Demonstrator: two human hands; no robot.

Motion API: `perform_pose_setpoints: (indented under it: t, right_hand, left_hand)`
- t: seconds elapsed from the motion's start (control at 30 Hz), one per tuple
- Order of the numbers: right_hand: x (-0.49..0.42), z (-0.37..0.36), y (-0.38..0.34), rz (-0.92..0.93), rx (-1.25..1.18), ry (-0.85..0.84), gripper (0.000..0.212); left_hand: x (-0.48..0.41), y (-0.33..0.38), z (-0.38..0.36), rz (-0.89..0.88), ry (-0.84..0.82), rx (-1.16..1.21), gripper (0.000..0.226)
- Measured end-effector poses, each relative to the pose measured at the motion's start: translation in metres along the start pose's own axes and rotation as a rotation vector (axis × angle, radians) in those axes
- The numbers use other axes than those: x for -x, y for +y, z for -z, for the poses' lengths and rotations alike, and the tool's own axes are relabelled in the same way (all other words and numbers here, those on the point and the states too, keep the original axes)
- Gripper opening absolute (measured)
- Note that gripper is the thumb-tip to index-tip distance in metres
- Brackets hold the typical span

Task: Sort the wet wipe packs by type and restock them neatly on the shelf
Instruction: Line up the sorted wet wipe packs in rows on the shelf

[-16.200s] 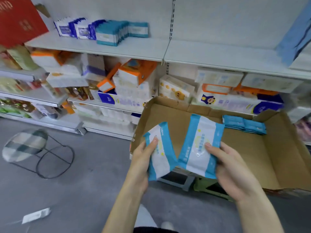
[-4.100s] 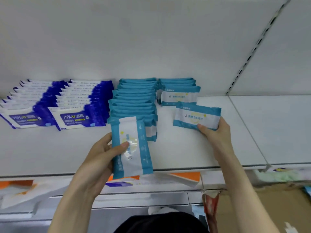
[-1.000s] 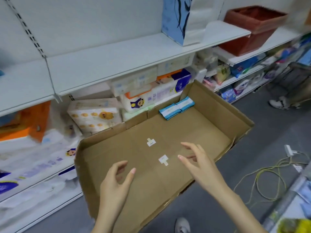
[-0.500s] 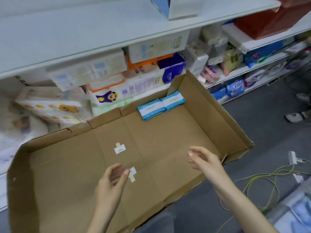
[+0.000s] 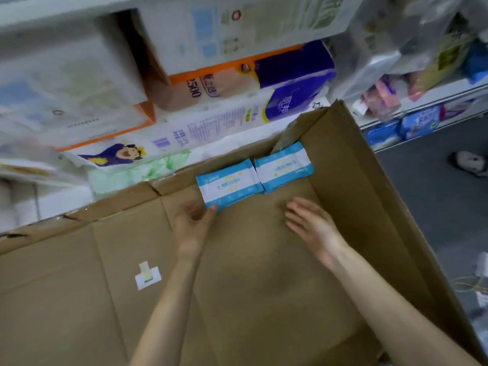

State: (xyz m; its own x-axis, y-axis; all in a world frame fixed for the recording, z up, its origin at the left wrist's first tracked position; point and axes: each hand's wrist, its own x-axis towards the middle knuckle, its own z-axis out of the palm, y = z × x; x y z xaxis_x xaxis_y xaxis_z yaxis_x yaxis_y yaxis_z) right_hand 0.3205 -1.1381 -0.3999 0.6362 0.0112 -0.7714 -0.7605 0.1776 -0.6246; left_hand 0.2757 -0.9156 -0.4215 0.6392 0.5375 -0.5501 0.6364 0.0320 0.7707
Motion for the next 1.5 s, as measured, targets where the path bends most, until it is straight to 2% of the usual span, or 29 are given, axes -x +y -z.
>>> perform_pose_setpoints:
  t: [0.1,0.17,0.23,0.4,0.53,0.63,0.73,0.83,0.97,1.07,1.23,1.4,1.5]
  right_hand:
    - [-0.036,-0.012,-0.006,-0.08,-0.185,0.013,0.027]
    - [-0.048,-0.019,-0.011,-0.102,-0.246,0.016,0.019]
    - [-0.054,-0.024,-0.015,-0.118,-0.277,0.044,0.021]
    - [-0.066,-0.041,-0.024,-0.162,-0.253,0.135,0.024]
    - [-0.071,-0.056,-0.029,-0.116,-0.16,0.21,0.026]
    - [-0.063,-0.056,-0.024,-0.126,-0.258,0.155,0.037]
    - [-0.04,-0.045,-0.014,-0.107,-0.272,0.108,0.034]
    - [-0.007,-0.03,-0.005,-0.037,-0.143,0.055,0.024]
    - [0.038,-0.01,0.009,0.063,0.087,0.056,0.024]
    - [0.072,0.001,0.024,0.094,0.135,0.037,0.026]
    - [0.138,0.008,0.045,0.072,0.024,-0.129,0.028]
    - [0.218,0.002,0.063,0.12,-0.016,-0.372,0.058]
    - [0.268,-0.005,0.075,0.14,0.065,-0.399,0.046]
  left_hand:
    - [-0.02,0.001,-0.01,0.028,-0.033,0.042,0.013]
    - [-0.027,0.001,-0.014,0.093,-0.073,0.122,0.025]
    - [-0.033,0.001,-0.015,0.167,-0.066,0.218,0.031]
    - [-0.041,0.008,-0.021,0.183,0.001,0.231,0.025]
    - [-0.039,0.023,-0.032,0.198,-0.056,0.266,0.014]
    - [-0.036,0.03,-0.043,0.189,-0.106,0.286,0.018]
    - [-0.025,0.031,-0.046,0.163,-0.151,0.258,0.016]
    - [-0.008,0.027,-0.031,0.139,-0.184,0.258,0.019]
    - [0.026,0.012,0.008,0.153,-0.233,0.271,0.019]
    - [0.059,0.001,0.04,0.163,-0.23,0.261,0.015]
    - [0.125,-0.005,0.09,0.15,-0.28,0.354,0.022]
    - [0.208,0.0,0.139,0.084,-0.394,0.516,0.032]
    - [0.259,-0.005,0.168,0.039,-0.406,0.539,0.024]
